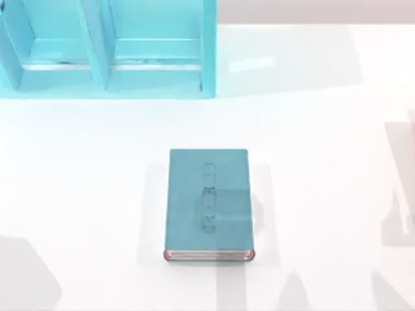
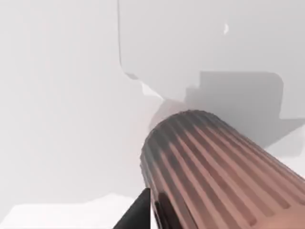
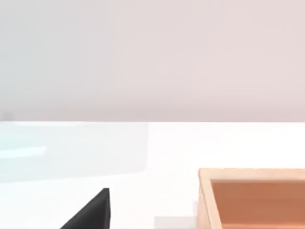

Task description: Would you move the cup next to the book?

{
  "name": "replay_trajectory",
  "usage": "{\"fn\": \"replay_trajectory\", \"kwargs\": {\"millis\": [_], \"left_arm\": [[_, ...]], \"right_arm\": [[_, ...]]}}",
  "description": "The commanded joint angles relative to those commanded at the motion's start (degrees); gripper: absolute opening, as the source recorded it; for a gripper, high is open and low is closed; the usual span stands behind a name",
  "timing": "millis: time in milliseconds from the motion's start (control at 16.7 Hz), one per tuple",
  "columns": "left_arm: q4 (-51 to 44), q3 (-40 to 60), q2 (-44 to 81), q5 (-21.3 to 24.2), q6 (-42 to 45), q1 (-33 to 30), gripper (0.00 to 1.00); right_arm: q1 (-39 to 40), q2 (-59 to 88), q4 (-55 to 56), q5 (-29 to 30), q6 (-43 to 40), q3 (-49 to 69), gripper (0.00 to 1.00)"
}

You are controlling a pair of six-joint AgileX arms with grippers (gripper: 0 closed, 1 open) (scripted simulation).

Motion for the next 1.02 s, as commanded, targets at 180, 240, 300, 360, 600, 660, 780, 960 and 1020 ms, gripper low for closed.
{"fn": "replay_trajectory", "kwargs": {"millis": [180, 240, 300, 360, 600, 660, 780, 960, 1020], "left_arm": [[0.0, 0.0, 0.0, 0.0, 0.0, 0.0, 0.32], [0.0, 0.0, 0.0, 0.0, 0.0, 0.0, 0.25], [0.0, 0.0, 0.0, 0.0, 0.0, 0.0, 0.17], [0.0, 0.0, 0.0, 0.0, 0.0, 0.0, 0.1], [0.0, 0.0, 0.0, 0.0, 0.0, 0.0, 0.0], [0.0, 0.0, 0.0, 0.0, 0.0, 0.0, 0.0], [0.0, 0.0, 0.0, 0.0, 0.0, 0.0, 0.0], [0.01, 0.03, -0.04, 0.01, 0.08, -0.02, 0.0], [-0.18, 0.16, -0.1, 0.01, 0.1, -0.03, 0.0]], "right_arm": [[0.0, 0.0, 0.0, 0.0, 0.0, 0.0, 1.0], [0.0, 0.0, 0.0, 0.0, 0.0, 0.0, 1.0], [0.0, 0.0, 0.0, 0.0, 0.0, 0.0, 1.0], [0.0, 0.0, 0.0, 0.0, 0.0, 0.0, 1.0], [0.0, 0.0, 0.0, 0.0, 0.0, 0.0, 1.0], [0.0, 0.0, 0.0, 0.0, 0.0, 0.0, 1.0], [0.0, 0.0, 0.0, 0.0, 0.0, 0.0, 1.0], [0.0, 0.0, 0.0, 0.0, 0.0, 0.0, 1.0], [0.0, 0.0, 0.0, 0.0, 0.0, 0.0, 1.0]]}}
